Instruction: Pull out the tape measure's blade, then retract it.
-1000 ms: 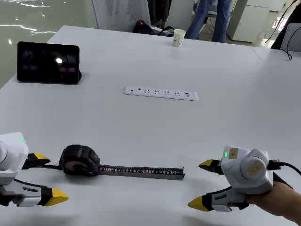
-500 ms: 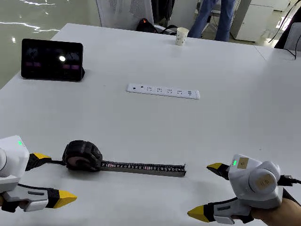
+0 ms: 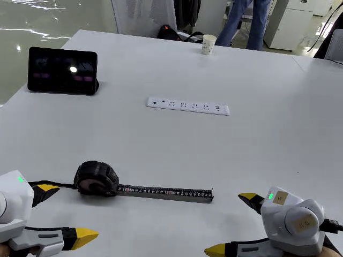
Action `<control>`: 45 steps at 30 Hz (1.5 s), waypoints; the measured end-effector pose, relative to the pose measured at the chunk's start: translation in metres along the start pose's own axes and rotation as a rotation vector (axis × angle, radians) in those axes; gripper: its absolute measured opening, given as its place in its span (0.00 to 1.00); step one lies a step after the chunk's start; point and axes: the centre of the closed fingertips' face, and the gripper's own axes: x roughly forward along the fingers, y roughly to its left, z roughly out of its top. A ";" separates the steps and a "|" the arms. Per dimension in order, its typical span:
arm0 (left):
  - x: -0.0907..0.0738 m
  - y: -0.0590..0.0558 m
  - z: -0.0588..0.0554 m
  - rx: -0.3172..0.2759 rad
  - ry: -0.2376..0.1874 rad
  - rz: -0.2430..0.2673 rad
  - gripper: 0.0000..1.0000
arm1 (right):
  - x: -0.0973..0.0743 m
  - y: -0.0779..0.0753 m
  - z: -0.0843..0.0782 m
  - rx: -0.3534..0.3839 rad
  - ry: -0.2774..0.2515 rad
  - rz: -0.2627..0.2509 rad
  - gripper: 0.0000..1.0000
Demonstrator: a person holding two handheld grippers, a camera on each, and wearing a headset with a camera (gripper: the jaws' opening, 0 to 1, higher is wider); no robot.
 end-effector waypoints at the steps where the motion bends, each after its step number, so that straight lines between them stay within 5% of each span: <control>1: 0.000 -0.001 0.000 -0.001 -0.004 0.001 0.80 | 0.000 0.001 0.000 0.005 -0.003 -0.001 0.90; 14: -0.004 -0.009 0.002 -0.066 -0.040 0.055 0.99 | -0.006 0.013 0.013 0.069 -0.050 -0.065 0.99; 31: -0.013 -0.011 0.019 -0.120 -0.096 0.113 0.99 | -0.011 0.028 0.027 0.163 -0.111 -0.078 0.99; 45: -0.017 -0.017 0.020 -0.130 -0.102 0.166 0.99 | -0.016 0.032 0.036 0.177 -0.134 -0.104 0.99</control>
